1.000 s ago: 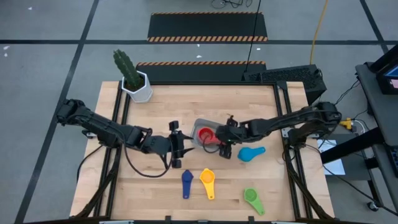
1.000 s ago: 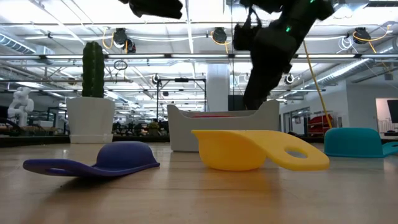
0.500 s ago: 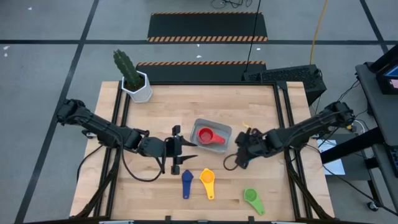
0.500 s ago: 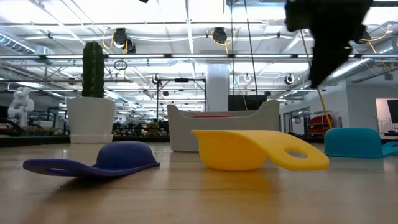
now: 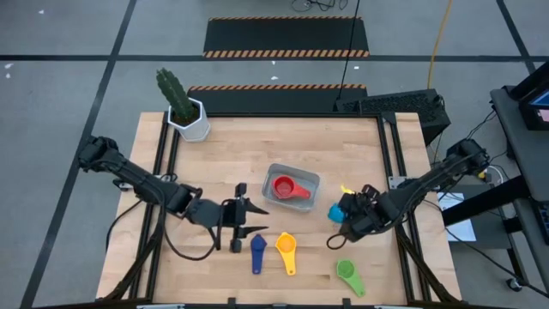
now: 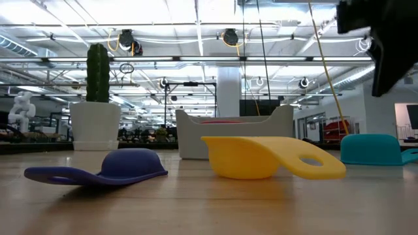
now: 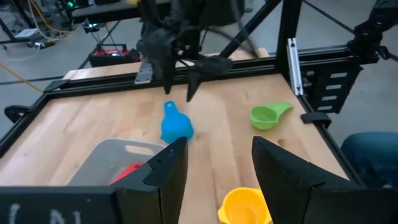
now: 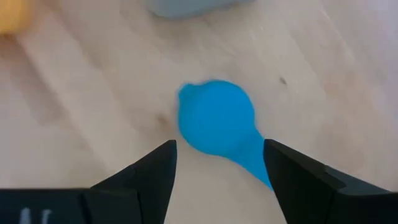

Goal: Nest measuring cups in basket
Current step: Stack the light blue measuring cup into the red measuring cup

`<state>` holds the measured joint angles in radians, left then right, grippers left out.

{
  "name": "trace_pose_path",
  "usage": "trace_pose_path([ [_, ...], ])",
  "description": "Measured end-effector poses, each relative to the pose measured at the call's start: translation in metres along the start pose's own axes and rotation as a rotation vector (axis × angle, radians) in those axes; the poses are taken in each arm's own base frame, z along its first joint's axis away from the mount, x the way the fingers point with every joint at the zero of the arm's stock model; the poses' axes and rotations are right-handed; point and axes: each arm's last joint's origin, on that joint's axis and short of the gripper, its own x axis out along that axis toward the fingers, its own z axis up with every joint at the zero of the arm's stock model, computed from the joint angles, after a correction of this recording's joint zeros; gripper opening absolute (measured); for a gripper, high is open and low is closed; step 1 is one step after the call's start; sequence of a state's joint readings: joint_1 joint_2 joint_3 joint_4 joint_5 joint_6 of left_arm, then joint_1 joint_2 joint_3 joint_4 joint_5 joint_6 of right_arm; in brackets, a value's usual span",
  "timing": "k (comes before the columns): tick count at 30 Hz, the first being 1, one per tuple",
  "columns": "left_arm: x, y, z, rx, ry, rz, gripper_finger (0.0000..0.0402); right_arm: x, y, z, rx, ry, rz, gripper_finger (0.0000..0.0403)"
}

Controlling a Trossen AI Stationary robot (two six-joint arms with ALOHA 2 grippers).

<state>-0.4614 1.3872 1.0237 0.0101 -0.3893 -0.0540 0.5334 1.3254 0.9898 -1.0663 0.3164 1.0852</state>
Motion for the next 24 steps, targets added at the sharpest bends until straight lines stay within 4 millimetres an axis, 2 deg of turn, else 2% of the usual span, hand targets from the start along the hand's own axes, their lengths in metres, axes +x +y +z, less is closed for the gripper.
trace_pose_path([
  [11,-0.004,-0.009,-0.002,0.009,0.013,-0.029,0.0182,0.046,-0.025,-0.032,0.02,0.135,-0.149,0.0227],
  [20,-0.004,-0.009,-0.002,0.01,0.015,-0.028,0.0182,0.071,-0.037,-0.048,0.019,0.15,-0.169,0.0226],
  [24,-0.004,-0.009,-0.003,0.017,0.018,-0.028,0.0182,0.078,-0.036,-0.052,0.04,0.178,-0.11,0.0226],
])
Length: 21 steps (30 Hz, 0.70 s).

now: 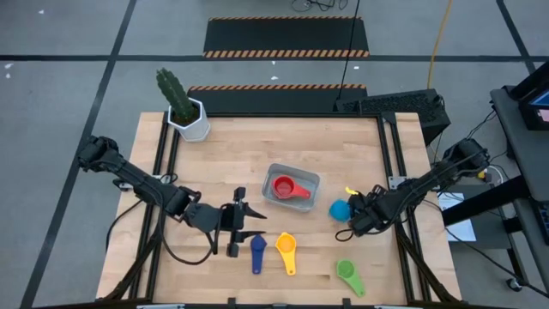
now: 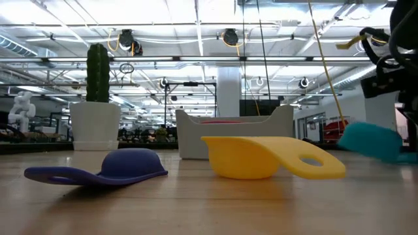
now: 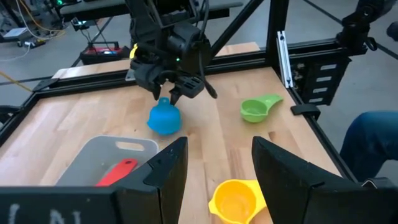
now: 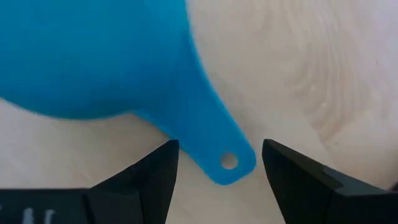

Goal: Nest measuring cups in basket
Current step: Stack the light blue measuring cup into the red measuring cup

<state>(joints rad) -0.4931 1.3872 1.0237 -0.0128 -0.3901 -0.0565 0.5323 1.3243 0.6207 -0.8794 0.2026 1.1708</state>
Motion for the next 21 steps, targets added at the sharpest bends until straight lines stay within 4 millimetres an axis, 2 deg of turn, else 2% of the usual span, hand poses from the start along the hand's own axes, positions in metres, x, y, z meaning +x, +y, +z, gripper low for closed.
trace_pose_path([
  [9,0.001,0.002,0.001,0.029,-0.012,0.005,0.0182,0.001,0.009,0.002,0.072,0.012,0.109,0.0225],
  [21,0.001,0.003,0.001,0.026,-0.012,0.01,0.0182,-0.01,0.004,0.003,0.196,-0.032,0.176,0.0226],
])
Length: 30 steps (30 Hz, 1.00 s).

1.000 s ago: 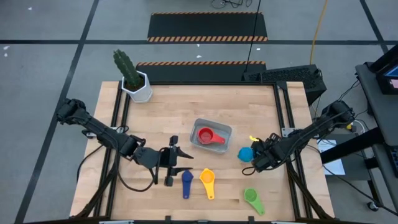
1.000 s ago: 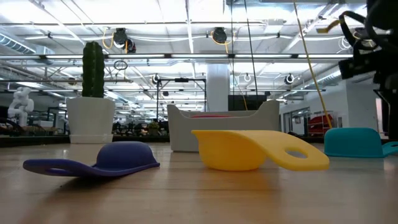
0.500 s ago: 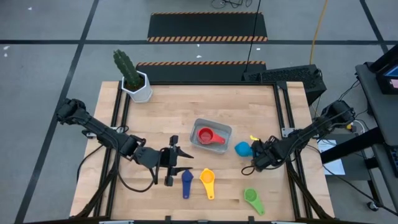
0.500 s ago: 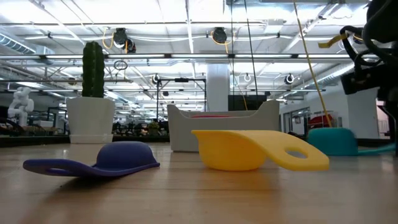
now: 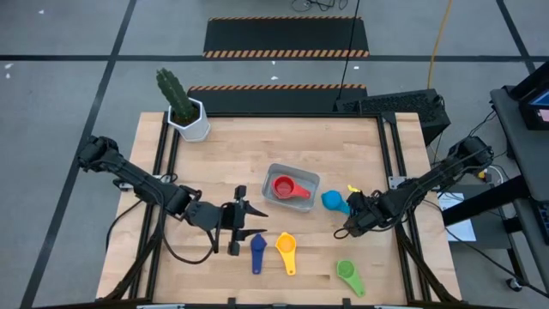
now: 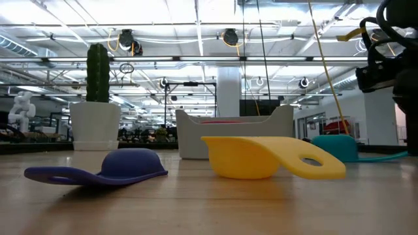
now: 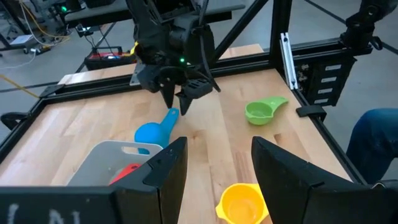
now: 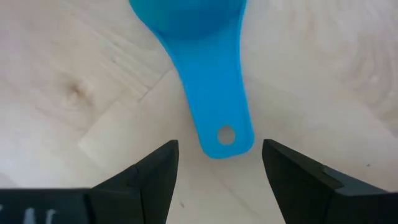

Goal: Nest measuring cups in basket
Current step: Stack the light blue measuring cup into the red measuring cup

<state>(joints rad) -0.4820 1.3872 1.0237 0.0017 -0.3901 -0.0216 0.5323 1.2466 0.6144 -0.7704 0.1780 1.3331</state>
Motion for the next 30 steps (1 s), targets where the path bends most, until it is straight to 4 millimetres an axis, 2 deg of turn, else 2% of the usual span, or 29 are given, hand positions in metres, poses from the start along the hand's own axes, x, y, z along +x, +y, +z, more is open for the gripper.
trace_pose_path([
  [7,0.0,-0.001,0.0,-0.002,0.001,-0.032,0.0182,-0.002,-0.001,0.0,0.025,-0.007,0.009,0.0226],
  [17,0.0,-0.001,-0.001,-0.011,0.007,-0.033,0.0182,-0.004,0.0,-0.004,-0.187,-0.109,-0.014,0.0226],
  [23,0.0,-0.001,-0.003,-0.029,0.034,-0.031,0.0182,-0.007,0.003,-0.016,-0.482,-0.2,-0.036,0.0226],
  [30,0.0,-0.001,-0.003,-0.047,0.033,-0.027,0.0182,-0.013,0.007,-0.038,-1.003,-0.369,-0.093,0.0226],
])
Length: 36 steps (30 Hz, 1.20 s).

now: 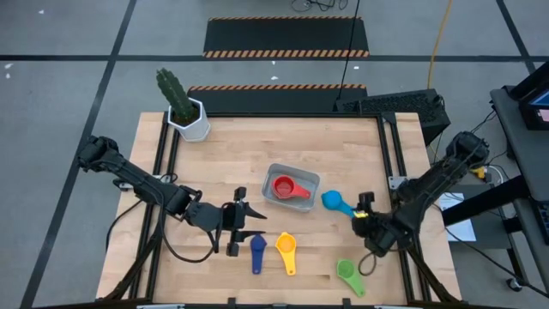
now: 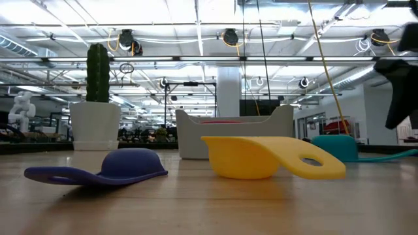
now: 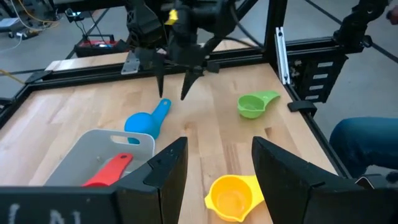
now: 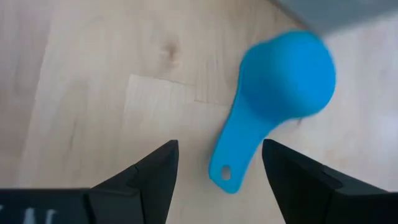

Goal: Nest measuring cups in basket
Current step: Stack the light blue measuring cup into the red measuring cup

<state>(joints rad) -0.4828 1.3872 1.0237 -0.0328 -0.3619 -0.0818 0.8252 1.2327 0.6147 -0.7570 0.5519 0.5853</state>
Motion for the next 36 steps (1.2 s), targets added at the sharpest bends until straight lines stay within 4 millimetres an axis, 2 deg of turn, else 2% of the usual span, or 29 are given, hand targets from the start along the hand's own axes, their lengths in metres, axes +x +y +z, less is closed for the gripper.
trace_pose_path([
  [4,0.0,0.0,0.0,0.009,0.0,0.002,0.0182,-0.004,0.004,-0.004,-0.178,-0.049,-0.06,0.0226],
  [12,0.0,0.0,0.0,0.019,0.0,0.005,0.0182,0.013,0.006,-0.017,-0.239,0.005,-0.082,0.0226],
  [19,0.0,0.001,0.0,0.028,0.0,0.008,0.0182,0.025,0.013,-0.019,-0.303,0.067,-0.111,0.0222],
  [28,0.003,0.009,0.001,0.02,0.001,0.036,0.0182,0.039,0.02,-0.024,-0.393,0.141,-0.157,0.0153],
  [36,0.003,0.01,0.001,0.02,0.002,0.037,0.0182,0.04,0.022,-0.025,-0.4,0.139,-0.164,0.0086],
])
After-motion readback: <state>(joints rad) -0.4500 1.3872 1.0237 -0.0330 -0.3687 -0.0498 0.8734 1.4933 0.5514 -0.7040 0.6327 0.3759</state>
